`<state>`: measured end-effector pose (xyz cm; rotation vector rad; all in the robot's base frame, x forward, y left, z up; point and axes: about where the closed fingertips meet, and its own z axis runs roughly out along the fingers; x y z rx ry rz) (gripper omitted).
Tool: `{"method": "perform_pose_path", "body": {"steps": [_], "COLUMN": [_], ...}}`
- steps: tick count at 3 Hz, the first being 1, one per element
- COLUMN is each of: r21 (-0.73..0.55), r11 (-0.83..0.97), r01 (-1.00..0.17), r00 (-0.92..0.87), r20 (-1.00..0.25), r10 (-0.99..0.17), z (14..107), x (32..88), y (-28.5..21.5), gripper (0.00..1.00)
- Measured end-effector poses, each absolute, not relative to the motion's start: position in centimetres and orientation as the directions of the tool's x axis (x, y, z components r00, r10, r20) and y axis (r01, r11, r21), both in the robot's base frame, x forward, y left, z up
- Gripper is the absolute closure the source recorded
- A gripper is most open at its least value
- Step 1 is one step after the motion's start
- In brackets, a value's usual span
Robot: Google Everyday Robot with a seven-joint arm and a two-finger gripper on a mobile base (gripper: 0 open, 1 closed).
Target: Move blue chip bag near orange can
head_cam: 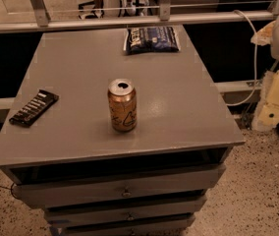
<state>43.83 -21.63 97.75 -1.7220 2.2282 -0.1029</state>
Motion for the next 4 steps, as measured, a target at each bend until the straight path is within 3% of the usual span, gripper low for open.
{"method": "perform_pose_path", "body": {"steps": [2, 4], "r21": [-0.267, -0.321], "r11": [0.27, 0.39], "r01": [-0.925, -0.863], "r00": [-0.207, -0.21], "r20": [-0.242, -0.473], "r10": [-0.948, -0.856], "z": [97.5, 95.6], "x": [44.6, 56.3], "y": [-21.4, -21.2], "gripper": [0.0, 0.0]}}
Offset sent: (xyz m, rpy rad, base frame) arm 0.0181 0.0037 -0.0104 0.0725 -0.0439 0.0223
